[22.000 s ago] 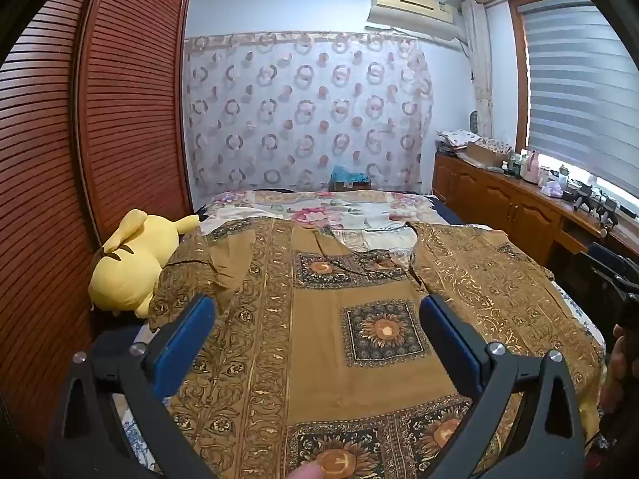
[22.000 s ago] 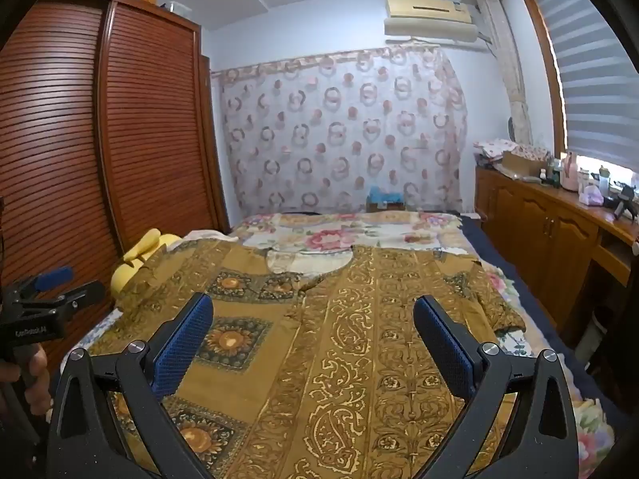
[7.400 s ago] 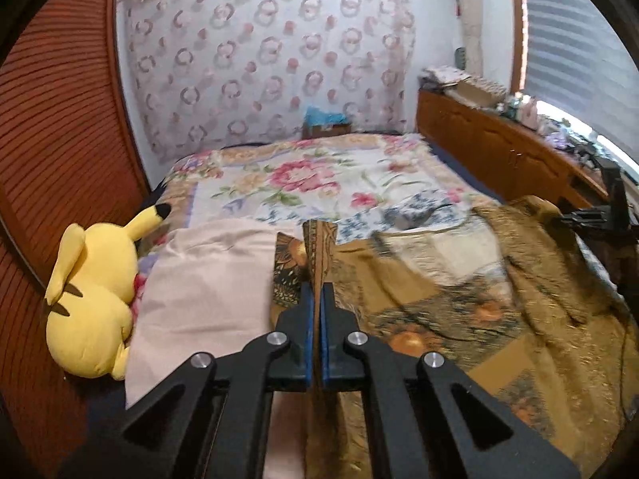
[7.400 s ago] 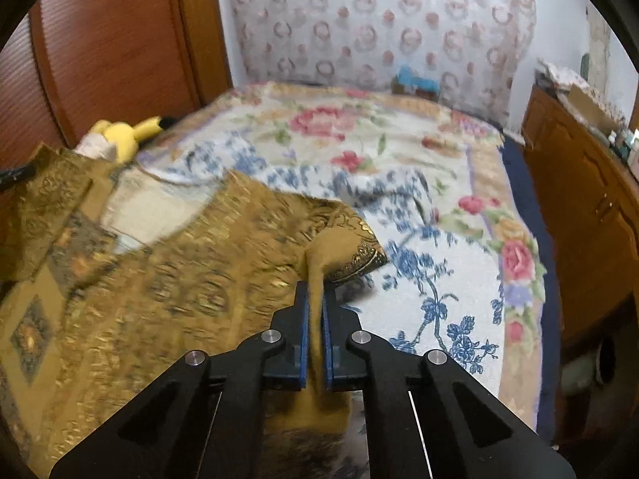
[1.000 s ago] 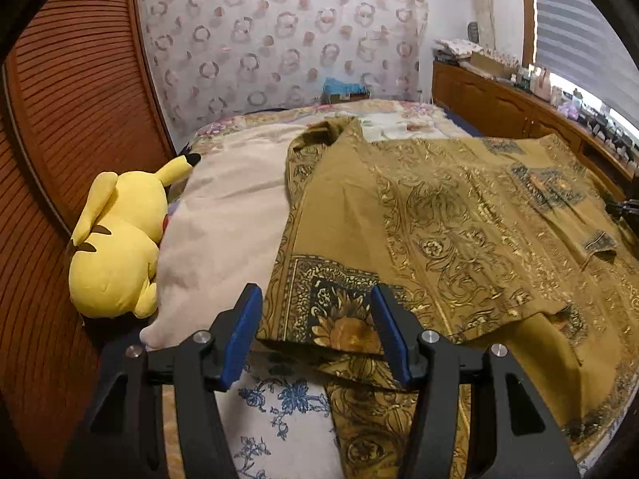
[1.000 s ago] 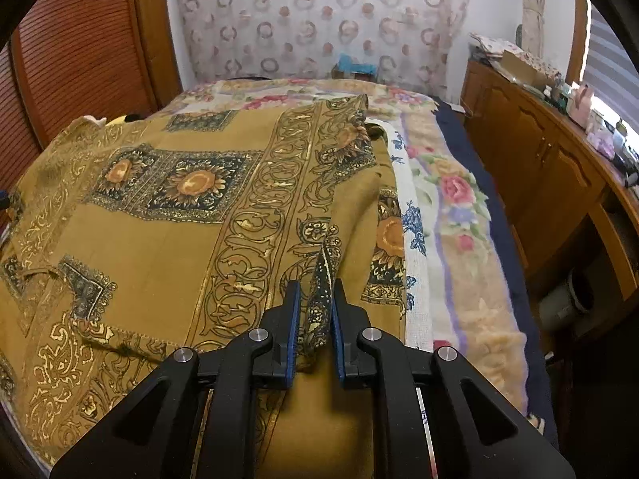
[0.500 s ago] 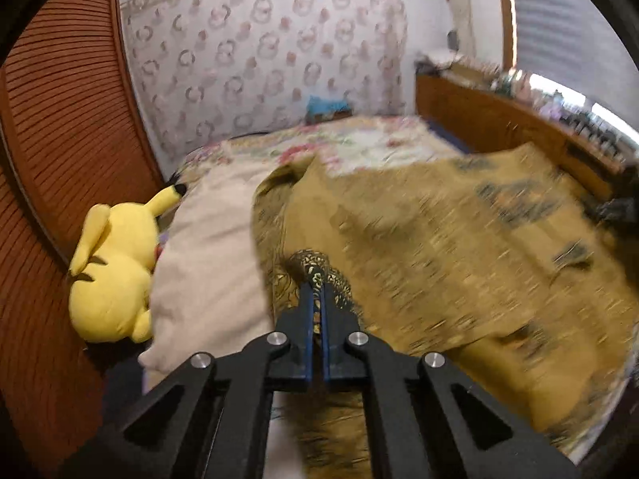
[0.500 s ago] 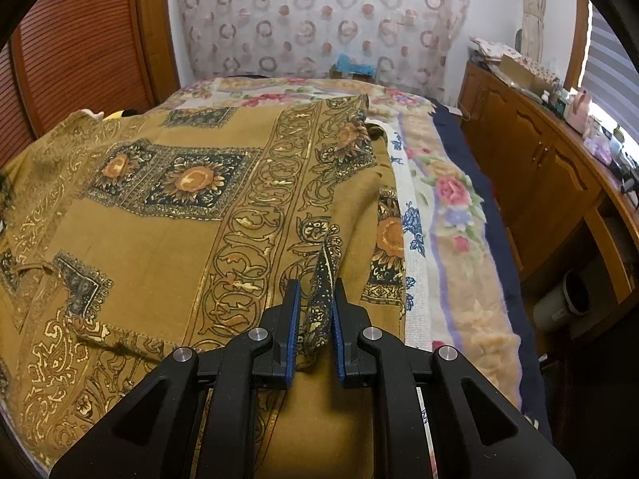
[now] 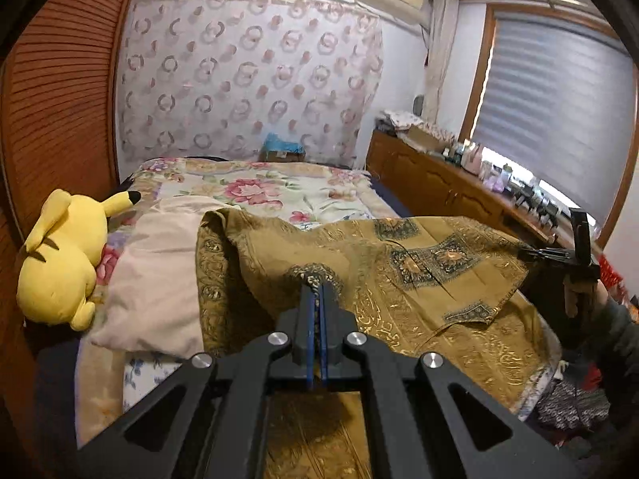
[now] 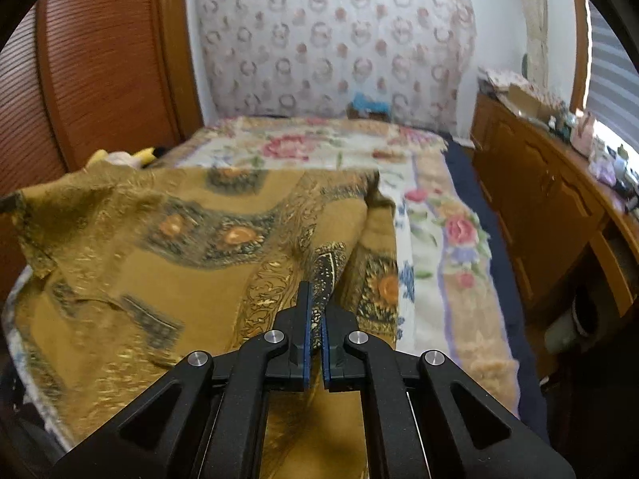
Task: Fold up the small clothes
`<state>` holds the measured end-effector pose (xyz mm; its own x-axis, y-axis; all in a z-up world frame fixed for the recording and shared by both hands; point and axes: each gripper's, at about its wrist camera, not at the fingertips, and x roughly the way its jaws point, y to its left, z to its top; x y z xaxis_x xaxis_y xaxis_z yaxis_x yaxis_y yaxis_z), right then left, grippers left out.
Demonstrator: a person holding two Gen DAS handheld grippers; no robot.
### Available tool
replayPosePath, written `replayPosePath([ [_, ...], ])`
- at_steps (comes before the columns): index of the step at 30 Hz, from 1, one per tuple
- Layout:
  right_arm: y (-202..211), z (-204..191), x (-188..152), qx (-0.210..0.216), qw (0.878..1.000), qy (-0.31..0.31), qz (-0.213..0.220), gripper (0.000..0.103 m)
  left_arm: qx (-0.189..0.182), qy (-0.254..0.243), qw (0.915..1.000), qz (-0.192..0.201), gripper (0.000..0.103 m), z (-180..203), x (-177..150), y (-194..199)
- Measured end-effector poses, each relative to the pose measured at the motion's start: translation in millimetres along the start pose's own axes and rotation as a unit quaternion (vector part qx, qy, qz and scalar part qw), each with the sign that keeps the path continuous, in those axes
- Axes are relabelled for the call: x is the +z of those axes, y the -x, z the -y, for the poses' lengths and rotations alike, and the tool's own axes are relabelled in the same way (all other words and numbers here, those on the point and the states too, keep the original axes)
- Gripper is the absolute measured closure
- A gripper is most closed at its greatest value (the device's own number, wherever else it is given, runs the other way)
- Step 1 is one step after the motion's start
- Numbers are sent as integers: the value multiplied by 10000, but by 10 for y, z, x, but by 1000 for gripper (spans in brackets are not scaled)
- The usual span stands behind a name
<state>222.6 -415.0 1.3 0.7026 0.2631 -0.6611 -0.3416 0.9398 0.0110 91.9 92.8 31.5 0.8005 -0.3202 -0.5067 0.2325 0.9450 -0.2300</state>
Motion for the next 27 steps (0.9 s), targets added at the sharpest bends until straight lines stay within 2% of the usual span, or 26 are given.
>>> replayPosePath([
  [6,349,-145,-8,74,9999,147,17,102,-37,310,9995,103,103,-111,-187,257],
  [10,537,-190,-101,90,9999,142,-5,102,-26,554,9985,4,103,-223,-440,338],
  [14,616,-190,-355,107,9997,63,-194,102,36,854,9961,-215,103,-341,-788,295],
  [19,449,-150,-770,29,9982,-150,-585,102,284,1049,9926,-538,103,-444,-1055,109],
  [23,394,-89,-844,46,9977,-358,-572,102,229,946,9944,-413,103,-377,-961,157],
  [27,600,-114,-665,2,9993,-289,-236,102,95,898,9959,31,103,-296,-671,397],
])
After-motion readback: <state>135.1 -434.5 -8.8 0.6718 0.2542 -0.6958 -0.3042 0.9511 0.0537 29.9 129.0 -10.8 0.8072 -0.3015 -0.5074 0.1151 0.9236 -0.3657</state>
